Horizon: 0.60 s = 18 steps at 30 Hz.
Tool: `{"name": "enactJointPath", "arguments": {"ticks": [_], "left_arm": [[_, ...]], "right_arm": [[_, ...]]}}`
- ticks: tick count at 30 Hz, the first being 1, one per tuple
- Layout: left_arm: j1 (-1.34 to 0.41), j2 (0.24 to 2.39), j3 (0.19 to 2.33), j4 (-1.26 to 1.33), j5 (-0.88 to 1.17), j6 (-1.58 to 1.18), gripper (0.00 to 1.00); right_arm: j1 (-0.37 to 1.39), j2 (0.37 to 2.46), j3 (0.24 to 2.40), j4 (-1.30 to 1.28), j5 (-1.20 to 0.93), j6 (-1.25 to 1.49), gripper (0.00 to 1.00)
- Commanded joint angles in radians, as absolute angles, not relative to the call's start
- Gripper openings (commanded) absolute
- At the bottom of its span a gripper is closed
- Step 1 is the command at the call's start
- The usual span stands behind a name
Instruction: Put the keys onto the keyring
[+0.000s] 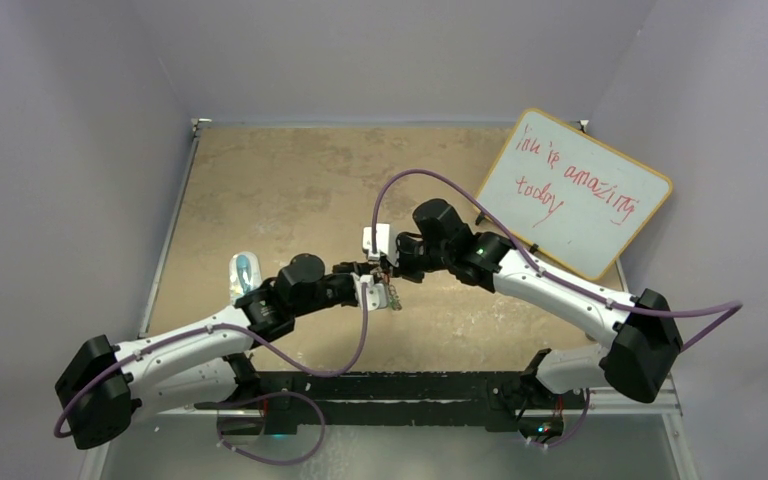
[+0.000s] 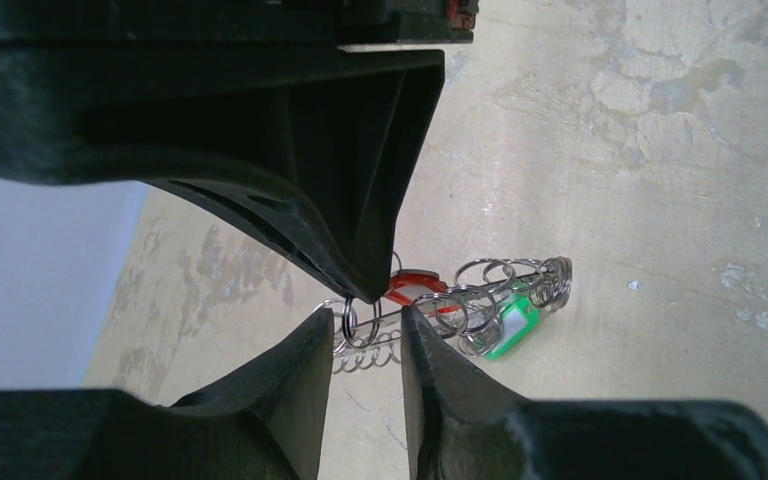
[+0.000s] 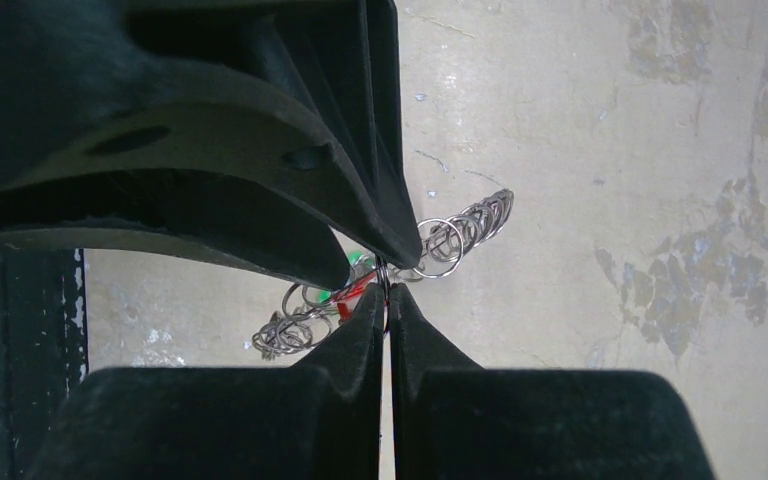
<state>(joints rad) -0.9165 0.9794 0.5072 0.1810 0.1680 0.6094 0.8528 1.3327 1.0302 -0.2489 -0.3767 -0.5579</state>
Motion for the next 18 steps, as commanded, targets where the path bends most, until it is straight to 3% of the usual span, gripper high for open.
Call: {"name": "enactJointPath", "arguments": {"ticks": [1,6,9,15,17,18], "left_arm": [[-0.916,0.946,0.523,0.251,0.193,0.583,0.22],[-0.916,0.970,0.531,0.222,0.193,0.590,0.09],[-0.916,0.993,0.549,0.197,0.185,0.603,0.09],[-0.916,1.029,0.567,0.175,0.155,0.622,0.19],[-0.916,1.037,0.571,0.174,0.152,0.622,0.17],[-0.916,1.041,0.574,0.170,0.154,0.623,0.12]], "right_arm": [[0.859,1.317,1.057,-0.210,-0.400,-0.560,0.00],[0.859,1.312,1.059,-0.205,-0.408,-0.560,0.00],[0.859,1.307,1.058,-0.200,-0.413,-0.561,0.00],[0.859,1.302,1.055,-0.196,-0.418,-0.563,0.00],[0.858,1.302,1.054,-0.194,-0.419,-0.563,0.00],[0.859,1.302,1.053,-0.193,-0.419,-0.564,0.00]]}}
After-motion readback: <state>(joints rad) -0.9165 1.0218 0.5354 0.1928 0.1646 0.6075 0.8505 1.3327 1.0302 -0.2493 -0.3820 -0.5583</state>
